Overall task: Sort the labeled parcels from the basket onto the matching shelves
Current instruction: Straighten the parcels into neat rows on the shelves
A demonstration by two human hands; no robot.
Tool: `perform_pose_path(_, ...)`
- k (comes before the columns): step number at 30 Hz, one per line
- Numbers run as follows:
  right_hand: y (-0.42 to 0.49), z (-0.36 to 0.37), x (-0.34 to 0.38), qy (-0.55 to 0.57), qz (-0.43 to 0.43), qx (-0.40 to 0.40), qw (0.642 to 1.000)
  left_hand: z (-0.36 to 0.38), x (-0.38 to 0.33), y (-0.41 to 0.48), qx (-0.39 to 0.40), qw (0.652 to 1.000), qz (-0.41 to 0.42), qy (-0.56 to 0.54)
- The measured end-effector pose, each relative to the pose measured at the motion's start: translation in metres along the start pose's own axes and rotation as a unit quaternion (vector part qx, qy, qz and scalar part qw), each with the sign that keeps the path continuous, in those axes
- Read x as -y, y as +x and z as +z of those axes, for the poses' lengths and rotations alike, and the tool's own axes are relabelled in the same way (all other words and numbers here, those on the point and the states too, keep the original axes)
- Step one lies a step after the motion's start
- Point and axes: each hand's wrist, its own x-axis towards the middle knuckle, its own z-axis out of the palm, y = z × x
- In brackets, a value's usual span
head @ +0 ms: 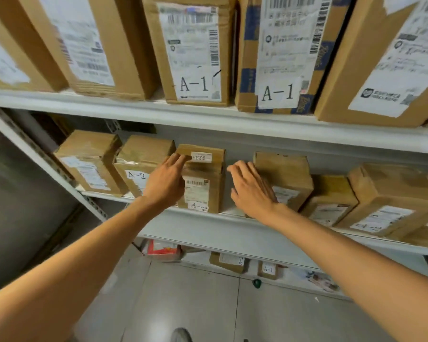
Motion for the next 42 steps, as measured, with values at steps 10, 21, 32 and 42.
perform_pose_path(10,0.079,0.035,0.088,0.004,0.018,0.103,0.994,-0.013,0.154,0.011,0.118,0.984,-0.021,0.130)
perform_pose_path(21,0.068,0.035,0.081,-0.023,0.022,0.065,0.997,-0.001,0.144,0.019,0.056,0.992,0.057,0.100)
perform_pose_path(32,0.037,0.023,0.056,-0.010,0.062,0.043,0.997,0.019,0.092,0.008,0.108,0.993,0.008,0.041)
perform_pose_path(42,0.043,0.030,0.065,0.021,0.079,0.039,0.996,-0.028,0.142,-0.007,0.009,0.994,-0.019,-0.103)
